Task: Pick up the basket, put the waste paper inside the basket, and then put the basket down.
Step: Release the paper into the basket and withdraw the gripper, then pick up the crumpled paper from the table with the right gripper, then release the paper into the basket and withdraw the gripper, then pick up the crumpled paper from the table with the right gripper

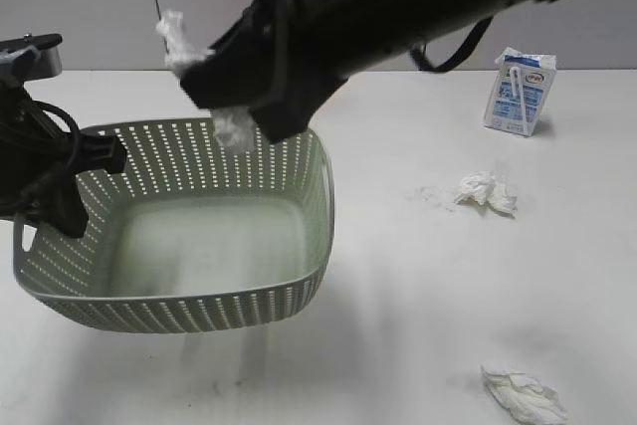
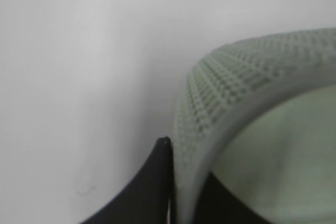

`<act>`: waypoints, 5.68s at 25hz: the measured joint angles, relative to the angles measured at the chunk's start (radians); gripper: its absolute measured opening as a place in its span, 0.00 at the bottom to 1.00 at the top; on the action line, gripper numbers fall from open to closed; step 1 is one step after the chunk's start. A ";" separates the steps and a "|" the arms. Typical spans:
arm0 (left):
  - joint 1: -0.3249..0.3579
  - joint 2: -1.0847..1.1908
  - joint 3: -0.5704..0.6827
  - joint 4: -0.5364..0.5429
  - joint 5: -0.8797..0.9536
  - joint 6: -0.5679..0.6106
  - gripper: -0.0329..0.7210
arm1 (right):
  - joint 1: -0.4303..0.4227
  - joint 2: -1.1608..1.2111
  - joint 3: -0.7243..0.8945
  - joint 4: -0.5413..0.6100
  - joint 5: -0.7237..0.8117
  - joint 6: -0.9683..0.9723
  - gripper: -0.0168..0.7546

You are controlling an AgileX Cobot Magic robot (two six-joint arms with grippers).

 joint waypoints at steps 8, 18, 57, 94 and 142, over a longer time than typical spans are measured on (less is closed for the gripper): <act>0.000 0.000 0.000 0.000 0.000 0.000 0.05 | 0.009 0.113 0.005 -0.014 -0.018 -0.002 0.78; 0.000 0.000 0.000 0.000 0.000 0.000 0.05 | -0.114 -0.061 0.003 -0.025 -0.402 0.227 0.73; 0.000 0.000 0.000 0.000 -0.013 0.000 0.05 | -0.426 0.465 -0.016 -1.221 -0.003 1.251 0.02; 0.000 0.000 0.000 0.000 -0.005 0.000 0.05 | 0.114 0.048 -0.071 -0.714 0.042 0.982 0.77; 0.000 0.000 0.000 0.011 0.024 0.007 0.05 | -0.078 -0.065 0.580 -1.049 -0.055 1.369 0.08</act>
